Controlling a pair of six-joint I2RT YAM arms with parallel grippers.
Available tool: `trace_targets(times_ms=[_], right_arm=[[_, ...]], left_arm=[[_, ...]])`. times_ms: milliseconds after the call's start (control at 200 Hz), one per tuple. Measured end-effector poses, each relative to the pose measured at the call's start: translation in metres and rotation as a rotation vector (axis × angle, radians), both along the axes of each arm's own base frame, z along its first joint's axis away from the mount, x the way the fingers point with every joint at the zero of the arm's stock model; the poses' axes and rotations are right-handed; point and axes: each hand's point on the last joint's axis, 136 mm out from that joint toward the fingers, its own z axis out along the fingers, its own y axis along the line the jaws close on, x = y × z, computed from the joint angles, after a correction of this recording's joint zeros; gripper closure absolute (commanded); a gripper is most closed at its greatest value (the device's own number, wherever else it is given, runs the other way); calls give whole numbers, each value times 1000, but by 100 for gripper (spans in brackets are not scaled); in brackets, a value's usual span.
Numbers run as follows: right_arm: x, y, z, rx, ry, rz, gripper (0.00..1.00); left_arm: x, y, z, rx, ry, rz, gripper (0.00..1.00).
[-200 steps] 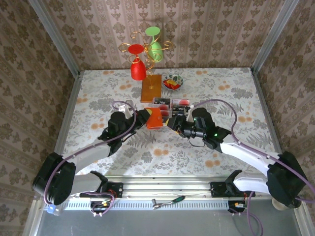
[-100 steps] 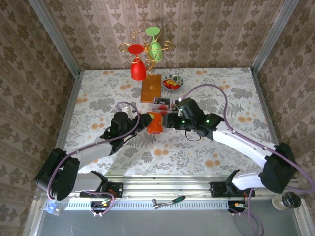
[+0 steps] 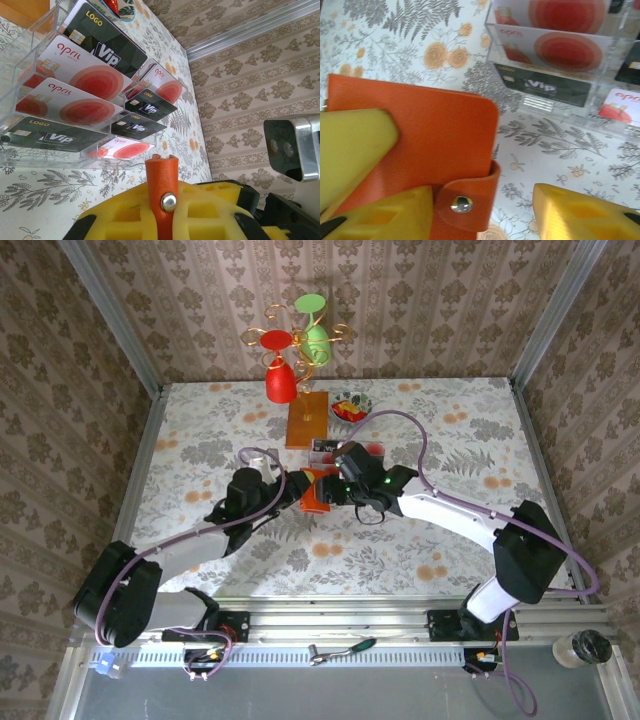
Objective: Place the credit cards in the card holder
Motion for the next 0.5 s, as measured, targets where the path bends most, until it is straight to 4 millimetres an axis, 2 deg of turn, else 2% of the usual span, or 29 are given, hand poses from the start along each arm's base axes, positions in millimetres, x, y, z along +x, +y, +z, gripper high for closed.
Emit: trace_targets(times_ms=[130, 225, 270, 330, 420, 500], right_arm=[[-4, -9, -8, 13, -15, -21, 49], [-6, -26, -16, 17, -13, -55, 50], [-4, -45, -25, -18, -5, -100, 50], [-3, -82, -45, -72, 31, -180, 50], [-12, -127, -63, -127, 87, -264, 50], [-20, -138, -55, -117, 87, -280, 49]], left_arm=[[-5, -4, -3, 6, 15, -14, 100], [-9, -7, -6, 10, 30, -25, 100], [-10, -7, -3, 1, 29, -28, 100], [-9, -7, 6, -19, 11, -26, 100], [-9, -8, 21, -46, -21, -26, 100], [-8, -9, 27, -56, -34, -26, 100]])
